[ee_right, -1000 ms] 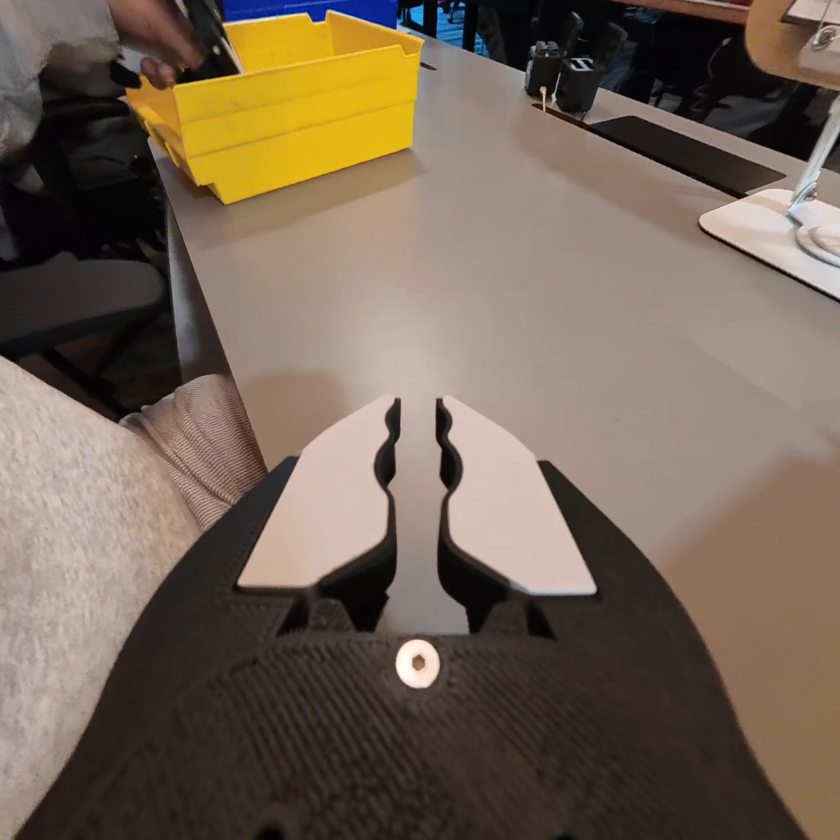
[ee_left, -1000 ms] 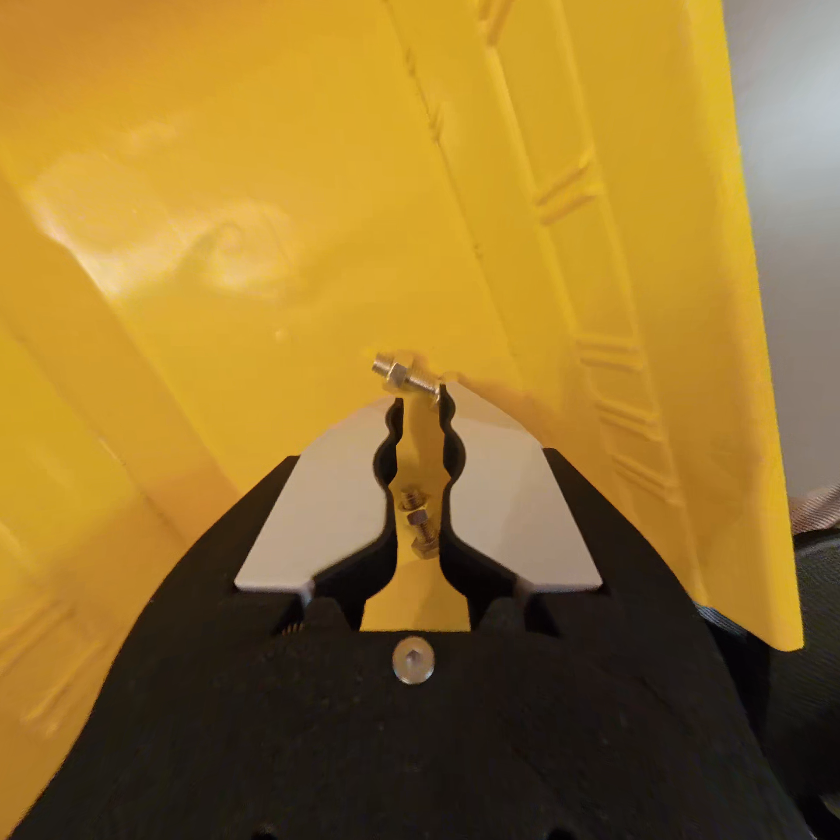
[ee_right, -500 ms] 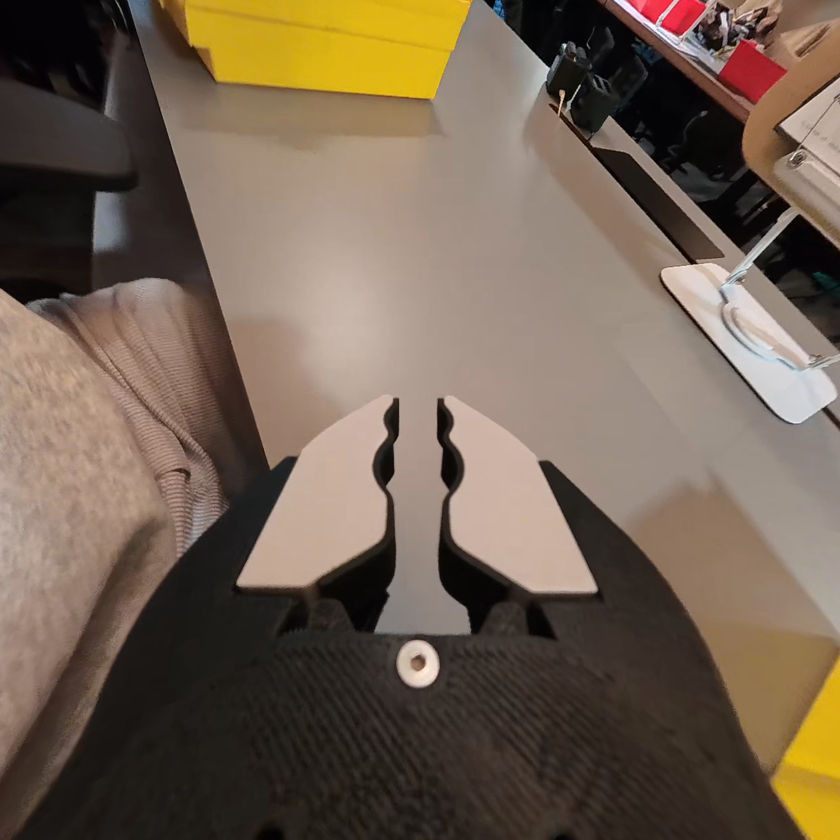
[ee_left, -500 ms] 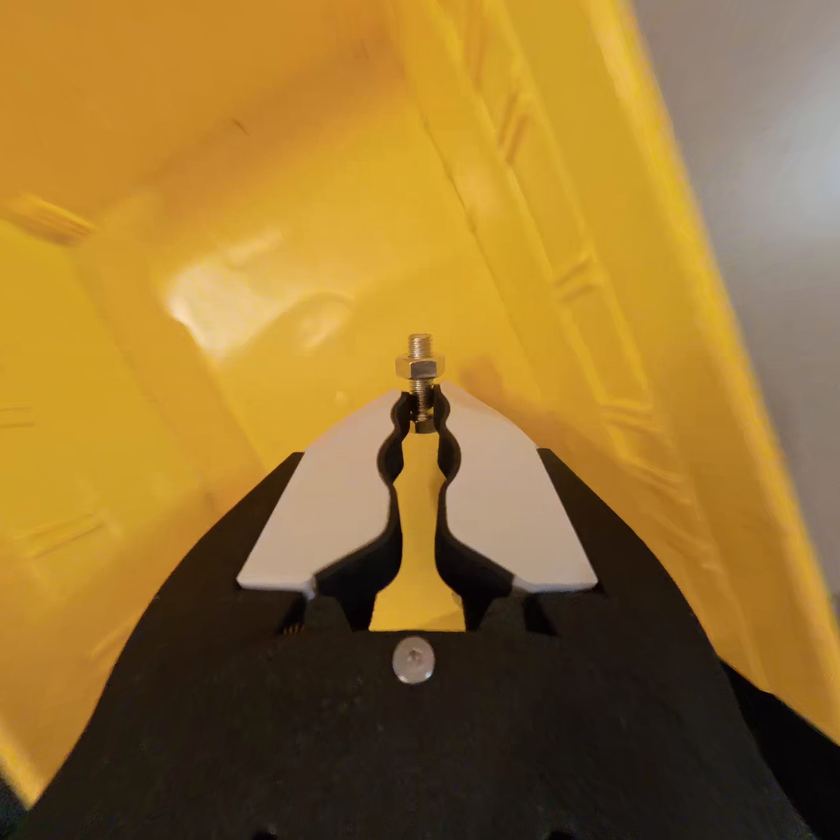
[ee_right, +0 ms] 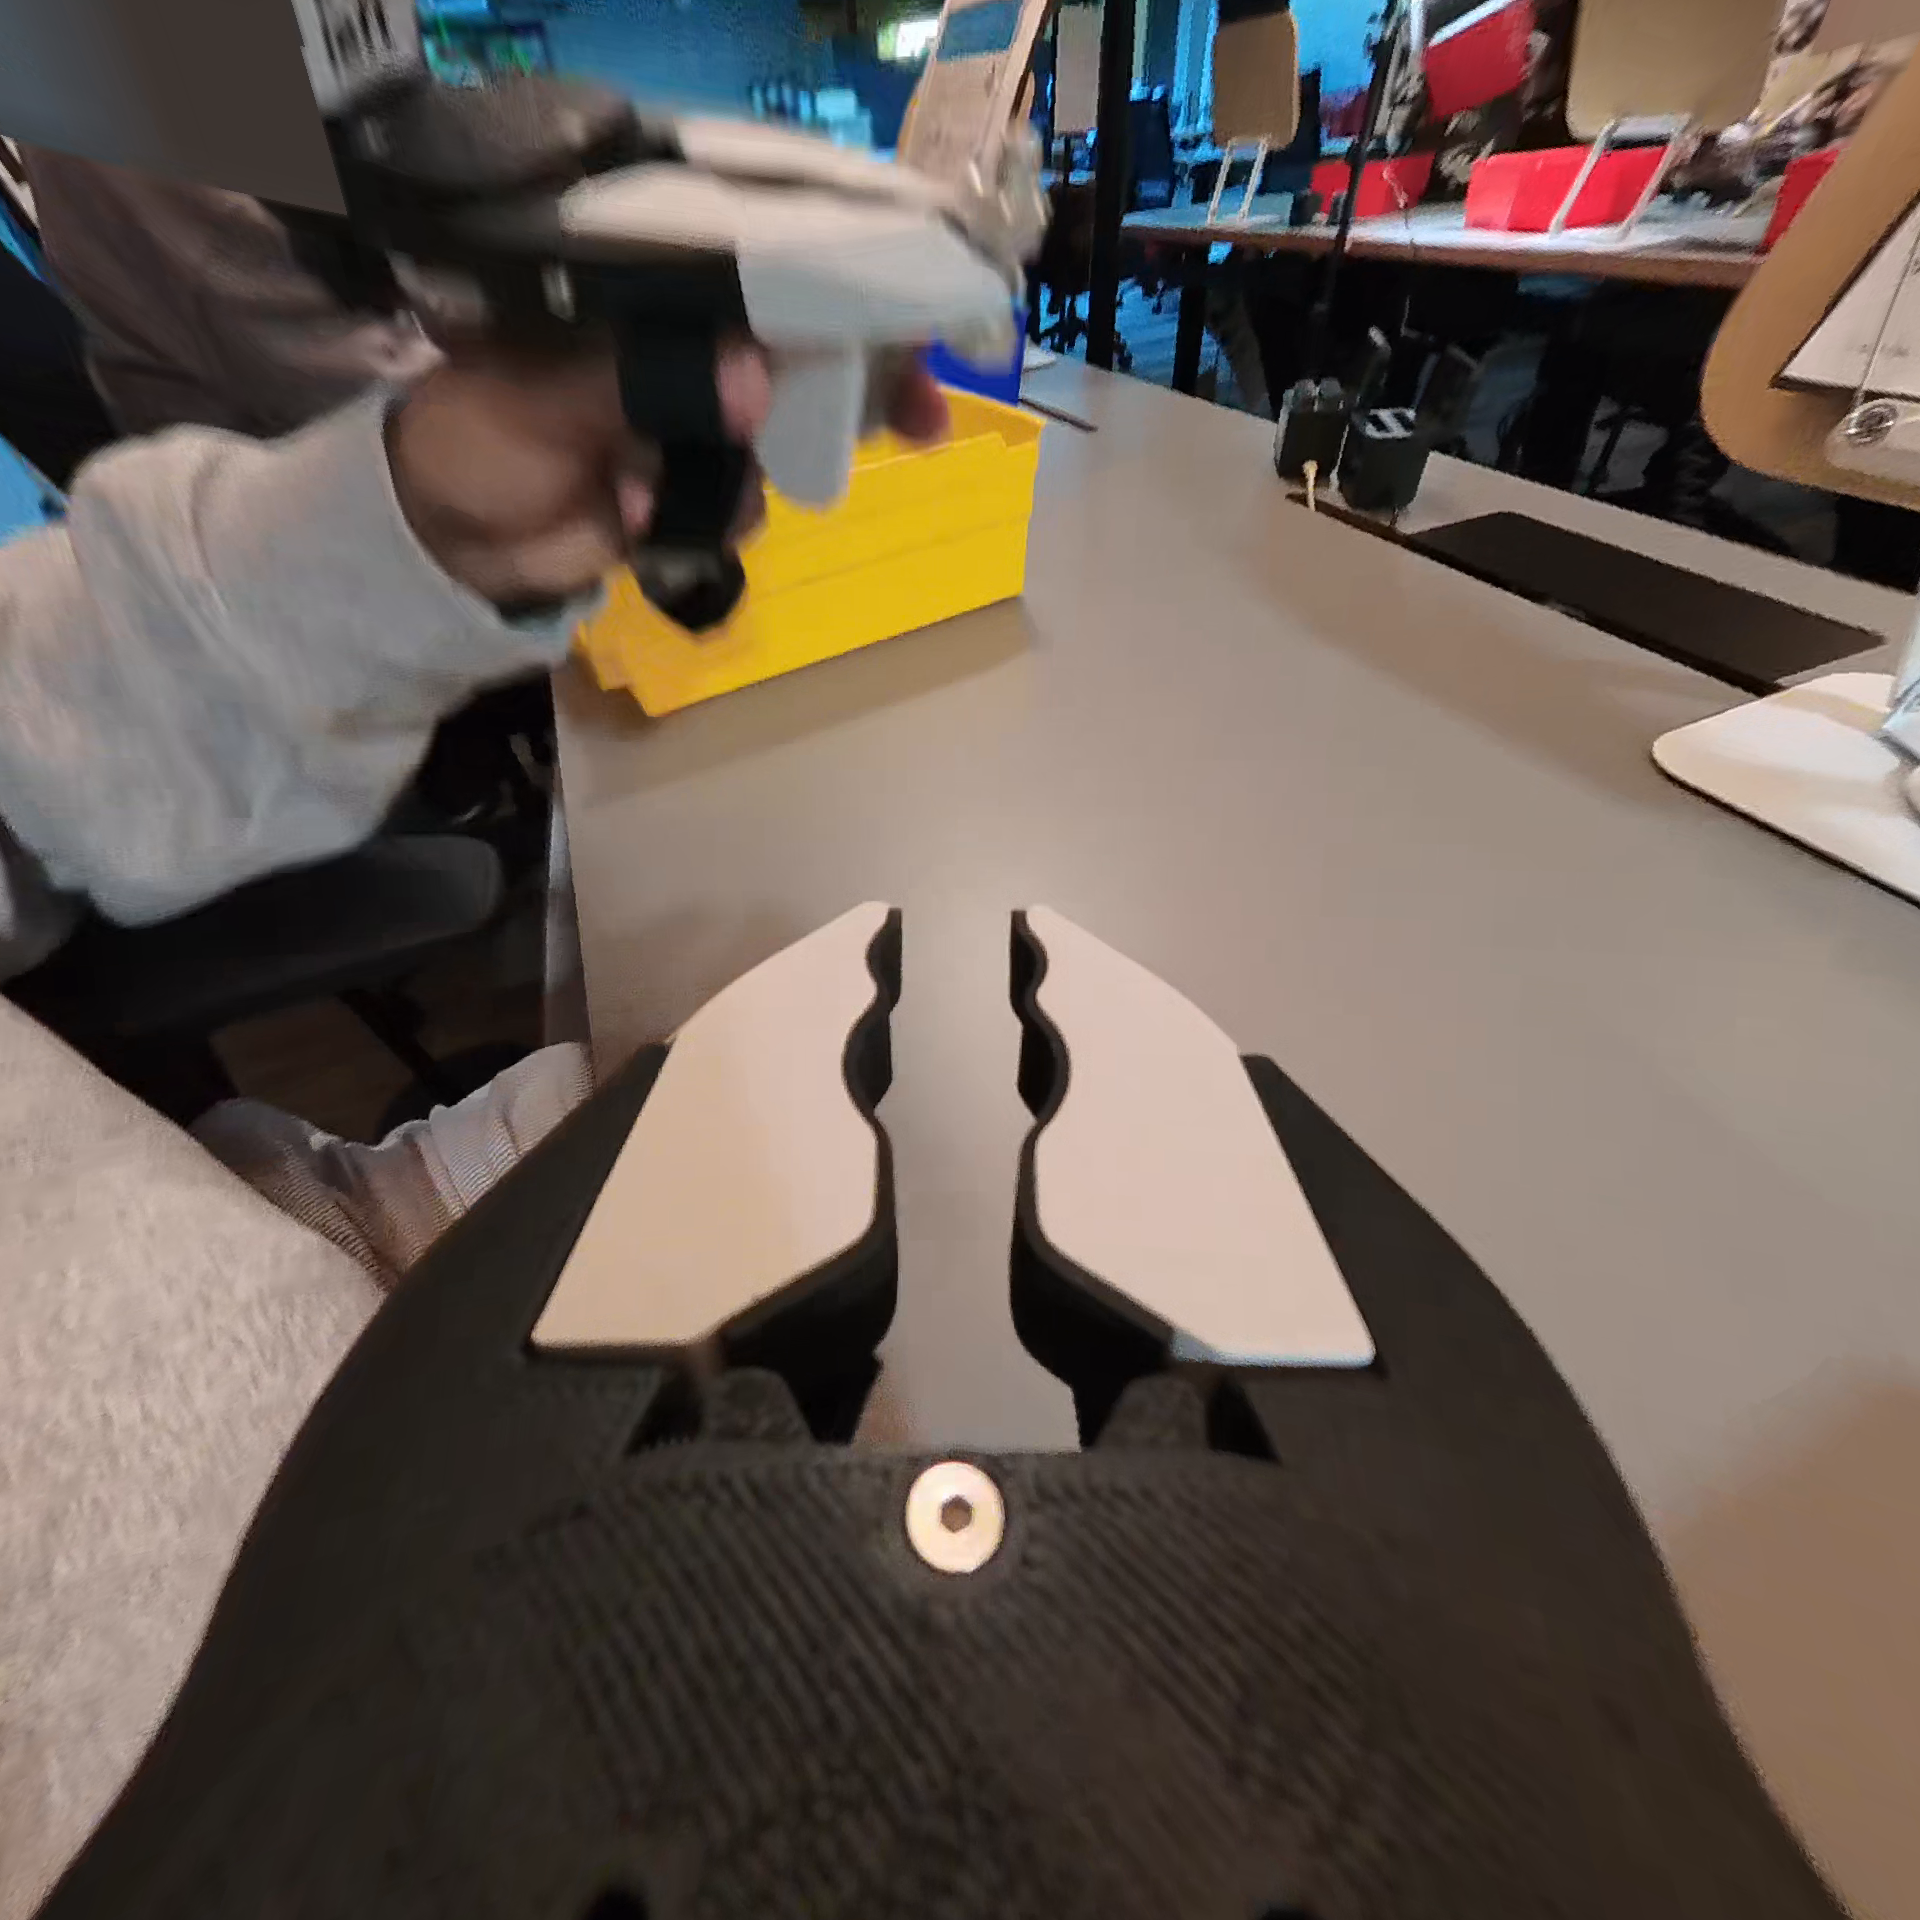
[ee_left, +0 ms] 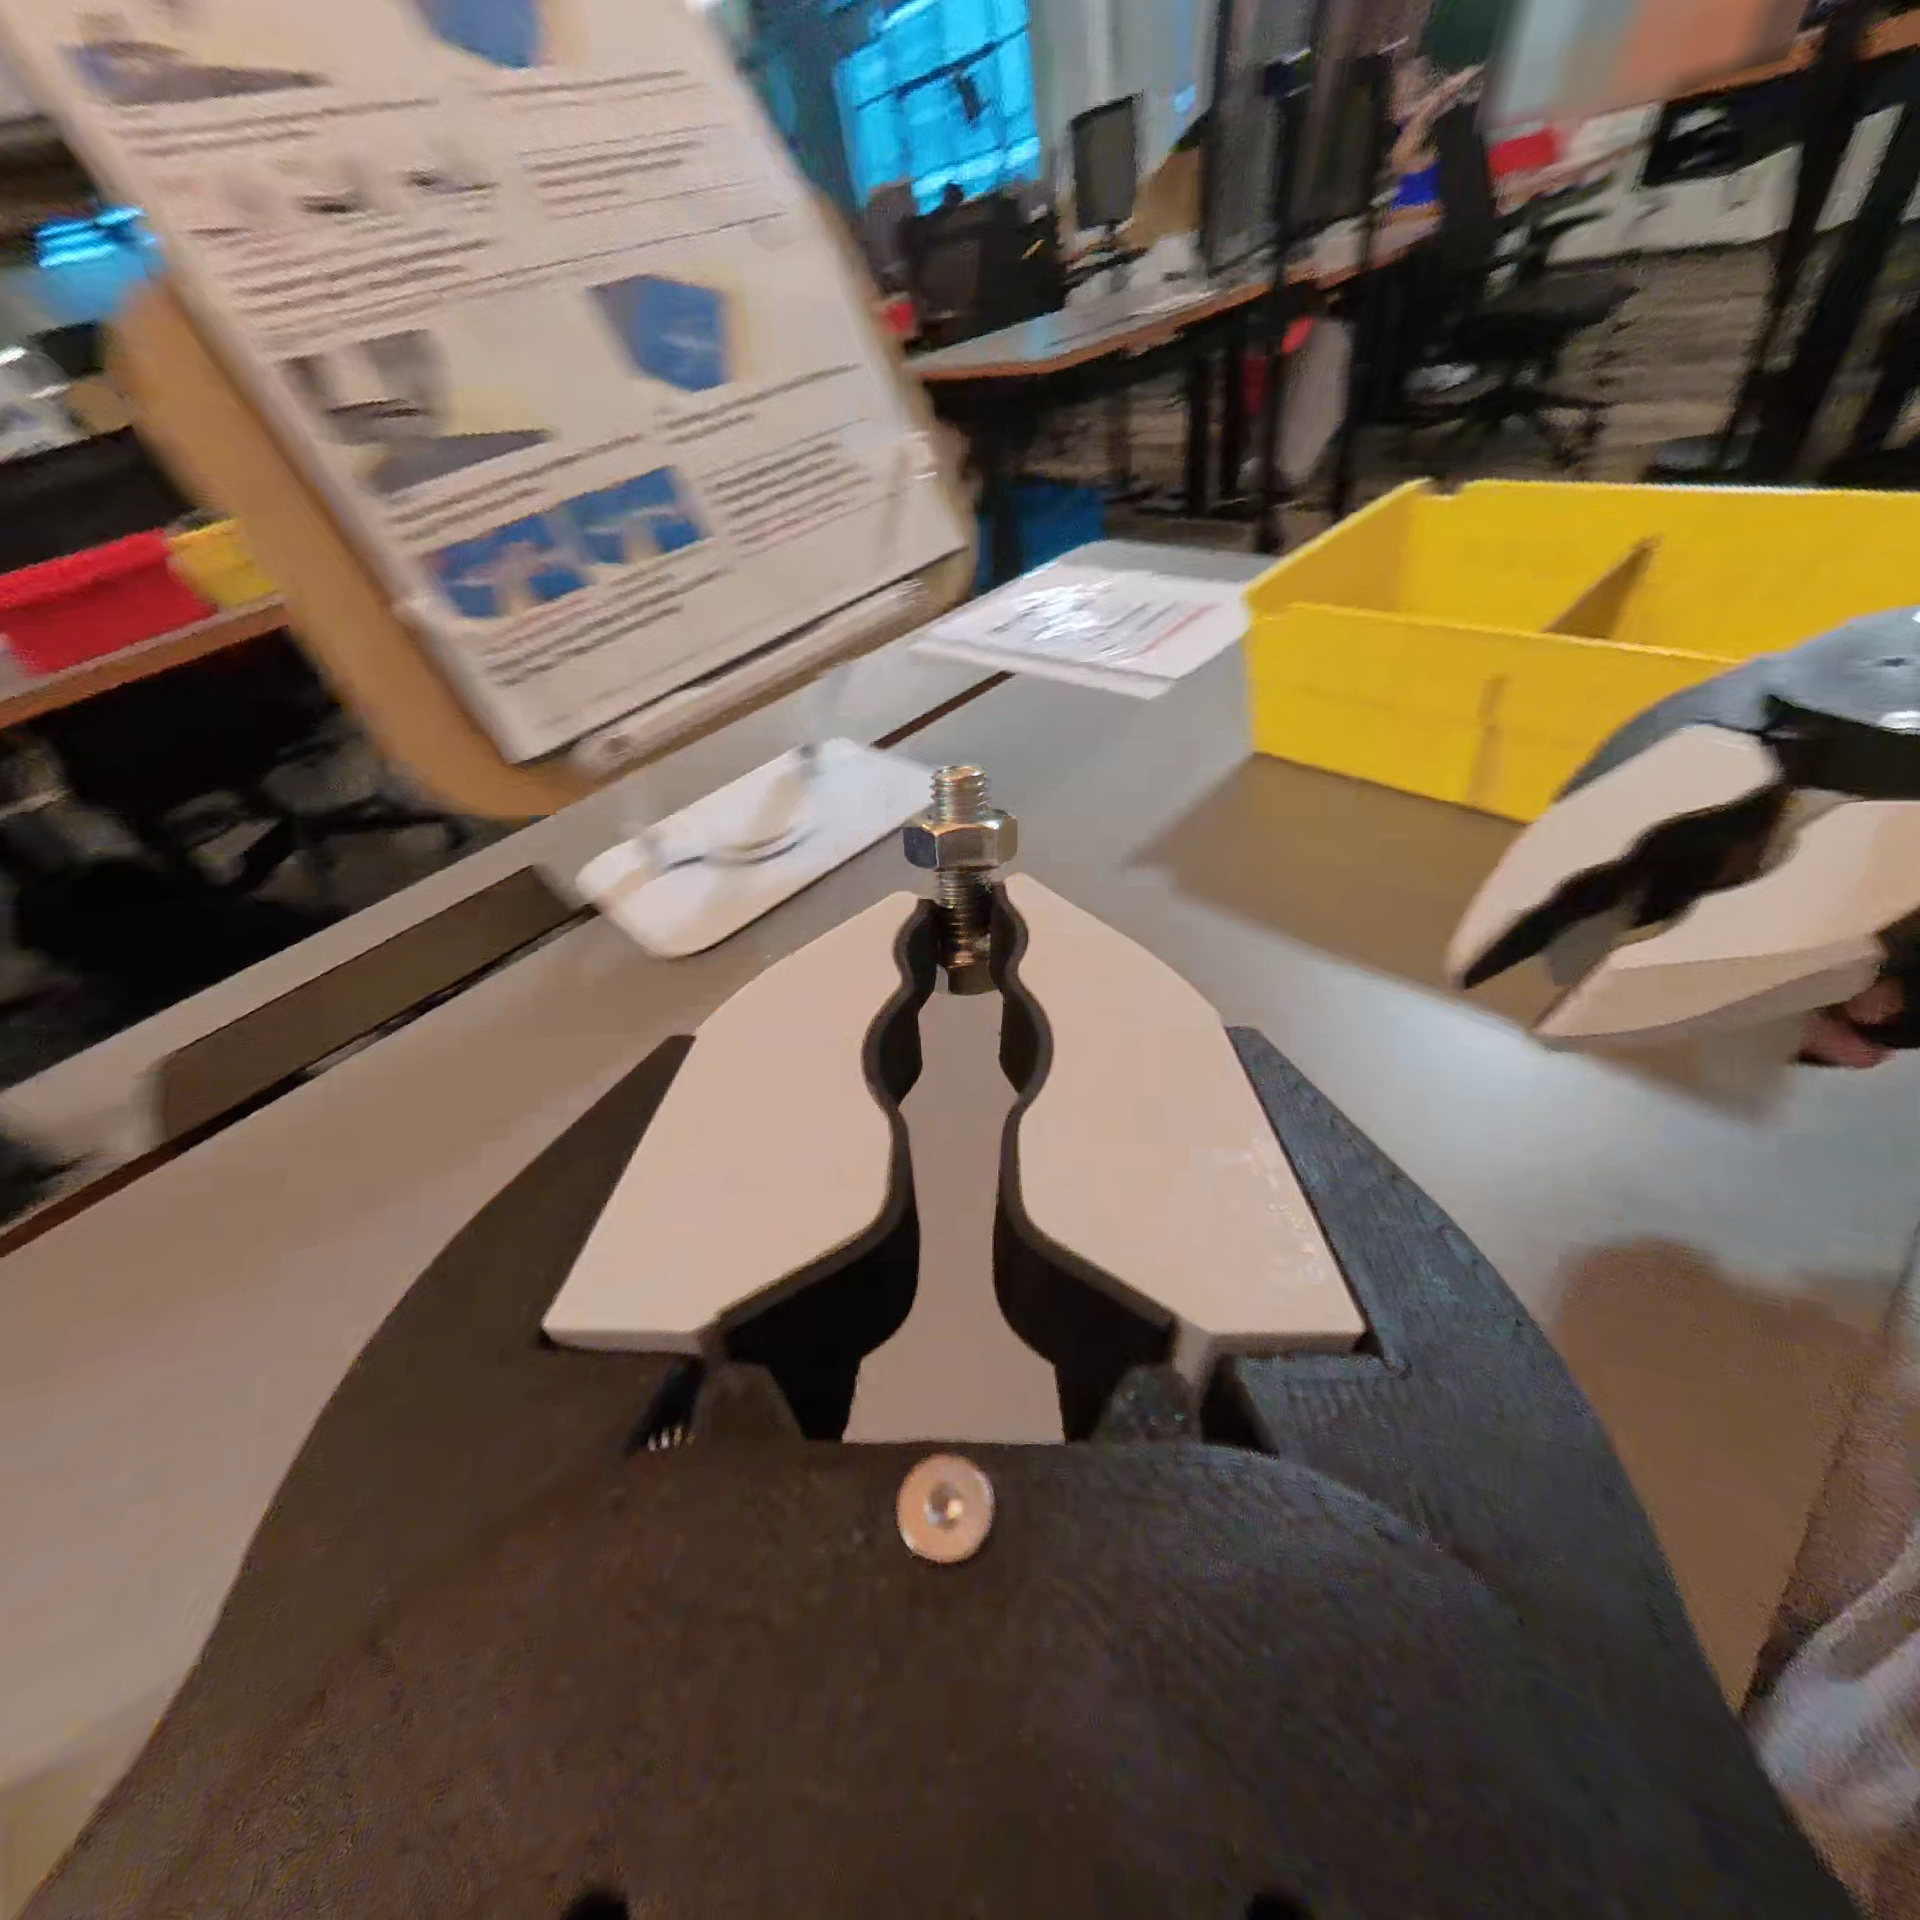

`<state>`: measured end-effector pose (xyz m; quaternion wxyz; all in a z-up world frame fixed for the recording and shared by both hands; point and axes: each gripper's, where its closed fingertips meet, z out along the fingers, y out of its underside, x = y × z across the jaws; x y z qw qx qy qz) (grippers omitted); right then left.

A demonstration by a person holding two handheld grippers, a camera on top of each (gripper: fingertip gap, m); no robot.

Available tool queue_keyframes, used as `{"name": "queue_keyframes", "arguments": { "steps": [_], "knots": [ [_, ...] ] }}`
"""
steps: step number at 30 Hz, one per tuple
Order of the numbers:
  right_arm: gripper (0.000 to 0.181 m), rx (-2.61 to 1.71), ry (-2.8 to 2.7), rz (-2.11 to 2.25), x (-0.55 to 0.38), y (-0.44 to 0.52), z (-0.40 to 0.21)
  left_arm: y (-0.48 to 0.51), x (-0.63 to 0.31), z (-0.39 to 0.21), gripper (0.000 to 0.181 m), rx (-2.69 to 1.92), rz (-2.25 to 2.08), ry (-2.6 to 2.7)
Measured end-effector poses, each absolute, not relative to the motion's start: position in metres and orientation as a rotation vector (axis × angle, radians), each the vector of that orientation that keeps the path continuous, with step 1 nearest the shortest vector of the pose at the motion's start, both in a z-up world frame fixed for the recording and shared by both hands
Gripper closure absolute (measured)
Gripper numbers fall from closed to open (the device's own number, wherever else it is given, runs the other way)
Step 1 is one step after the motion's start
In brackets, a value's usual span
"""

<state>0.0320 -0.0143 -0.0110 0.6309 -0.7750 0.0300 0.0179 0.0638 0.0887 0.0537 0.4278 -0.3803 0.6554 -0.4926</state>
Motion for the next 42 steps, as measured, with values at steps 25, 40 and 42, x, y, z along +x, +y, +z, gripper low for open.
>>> {"name": "queue_keyframes", "arguments": {
  "steps": [25, 40, 42],
  "knots": [
    [0.157, -1.673, 0.187, 0.192, 0.054, -0.037, -0.036, -0.044, 0.064, -0.054, 0.169, -0.685, -1.465, 1.911],
    [0.163, -1.684, 0.244, 0.213, 0.061, -0.043, -0.035, -0.052, 0.061, -0.057, 0.144, -0.699, -1.451, 1.934],
    [0.164, -1.673, 0.253, 0.215, 0.063, -0.045, -0.033, -0.052, 0.062, -0.058, 0.141, -0.709, -1.447, 1.942]
  ]
}}
